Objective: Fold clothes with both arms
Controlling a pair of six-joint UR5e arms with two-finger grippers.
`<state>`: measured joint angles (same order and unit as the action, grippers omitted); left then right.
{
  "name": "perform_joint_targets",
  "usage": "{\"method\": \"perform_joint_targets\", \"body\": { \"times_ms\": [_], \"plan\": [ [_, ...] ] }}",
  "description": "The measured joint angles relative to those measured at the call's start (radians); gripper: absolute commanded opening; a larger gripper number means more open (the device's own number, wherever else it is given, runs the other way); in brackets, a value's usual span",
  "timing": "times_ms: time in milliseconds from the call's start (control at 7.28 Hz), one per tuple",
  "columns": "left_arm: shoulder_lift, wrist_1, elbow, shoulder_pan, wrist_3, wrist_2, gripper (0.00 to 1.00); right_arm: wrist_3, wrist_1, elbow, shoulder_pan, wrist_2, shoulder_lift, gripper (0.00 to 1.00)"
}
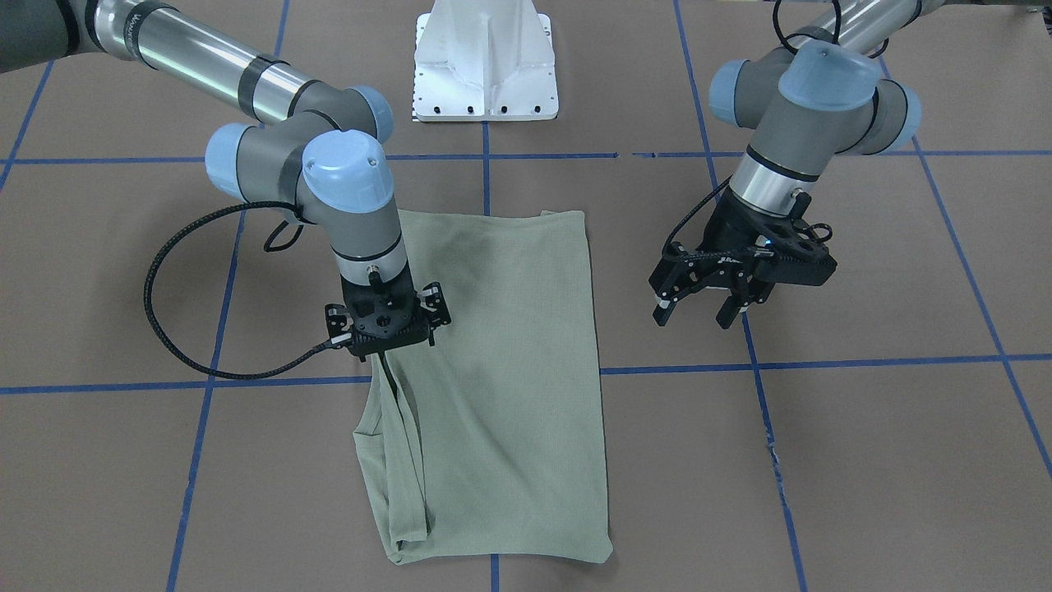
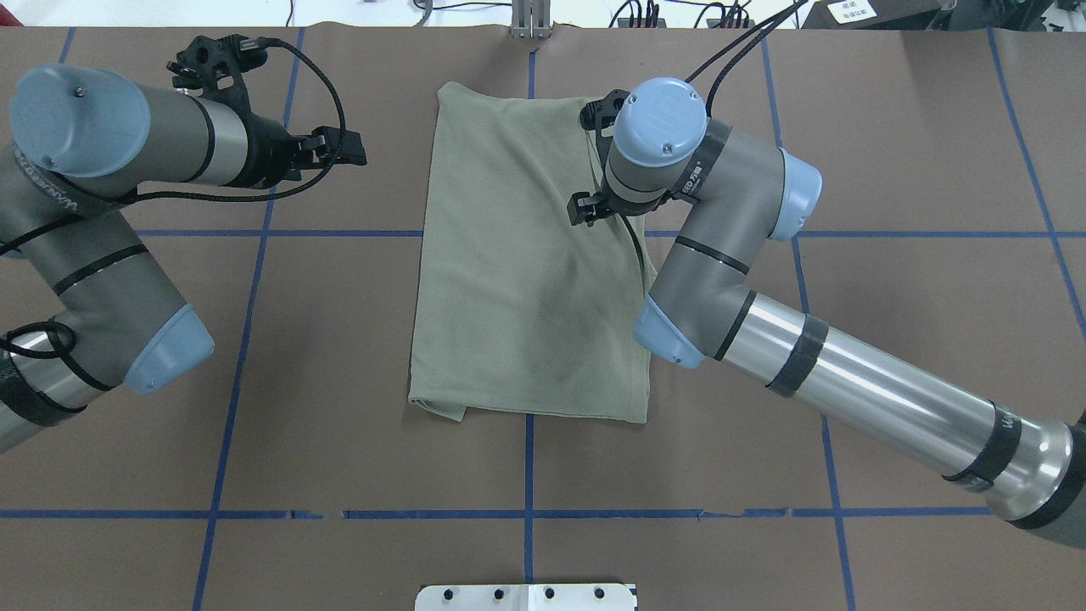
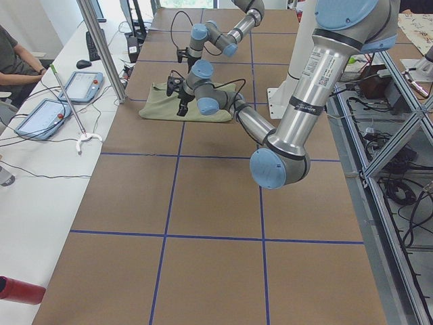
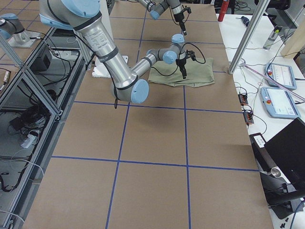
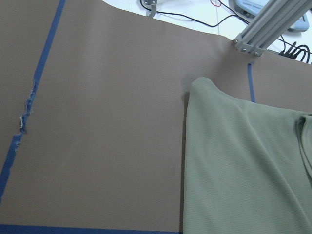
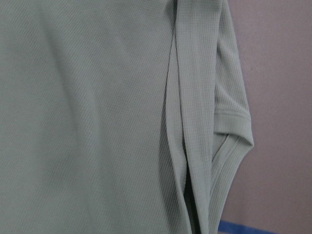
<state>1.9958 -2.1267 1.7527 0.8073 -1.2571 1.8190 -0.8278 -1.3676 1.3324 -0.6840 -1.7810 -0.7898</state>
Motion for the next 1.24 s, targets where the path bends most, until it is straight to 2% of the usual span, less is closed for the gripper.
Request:
{"method": "perform_joint_targets", "body": {
  "times_ms": [549,1236],
  "plan": [
    [-0.007,0.003,0.048,0.002,0.005,-0.005,1.0,0.096,0.007,-0.175,-0.027,0.026,0.082,1.0],
    [-0.008,0.004,0.06,0.003,0.005,-0.001,1.0,0.103,0.008,-0.228,-0.026,0.01,0.101,1.0]
  ]
}}
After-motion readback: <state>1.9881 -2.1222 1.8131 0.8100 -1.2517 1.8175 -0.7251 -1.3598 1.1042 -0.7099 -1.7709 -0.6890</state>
